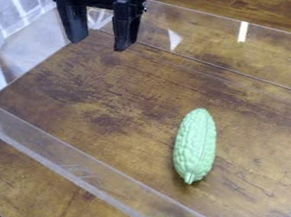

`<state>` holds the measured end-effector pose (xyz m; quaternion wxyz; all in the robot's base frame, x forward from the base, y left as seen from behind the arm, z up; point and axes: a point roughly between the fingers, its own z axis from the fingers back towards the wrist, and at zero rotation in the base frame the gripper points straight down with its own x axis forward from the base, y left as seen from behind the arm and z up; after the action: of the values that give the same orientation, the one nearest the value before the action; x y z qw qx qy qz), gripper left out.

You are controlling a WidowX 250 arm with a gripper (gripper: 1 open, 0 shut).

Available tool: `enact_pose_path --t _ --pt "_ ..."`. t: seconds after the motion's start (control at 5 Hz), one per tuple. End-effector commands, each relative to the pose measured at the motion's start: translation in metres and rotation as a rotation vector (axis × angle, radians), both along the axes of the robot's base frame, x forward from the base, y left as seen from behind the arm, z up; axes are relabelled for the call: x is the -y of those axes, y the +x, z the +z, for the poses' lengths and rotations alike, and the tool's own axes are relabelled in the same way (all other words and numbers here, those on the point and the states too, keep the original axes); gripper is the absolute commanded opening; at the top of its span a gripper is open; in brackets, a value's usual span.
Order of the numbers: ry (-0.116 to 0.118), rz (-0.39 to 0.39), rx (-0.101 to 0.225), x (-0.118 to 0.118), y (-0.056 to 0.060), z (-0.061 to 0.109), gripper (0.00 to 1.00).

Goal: Put the white object in the blue tray

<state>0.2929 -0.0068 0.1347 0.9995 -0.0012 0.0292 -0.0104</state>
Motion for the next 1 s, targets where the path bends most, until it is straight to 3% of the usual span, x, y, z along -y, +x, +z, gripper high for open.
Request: enact_pose_path --t 0.0,0.2,0.8 --pt "-0.004 -0.010 0.006 0.002 0.013 -0.006 1.00" --pt "-0.008 -0.008 0.028 0.003 0.035 -0.010 1.00" --pt "-0.007 -0.047 0.049 0.006 0.058 -0.022 1.00"
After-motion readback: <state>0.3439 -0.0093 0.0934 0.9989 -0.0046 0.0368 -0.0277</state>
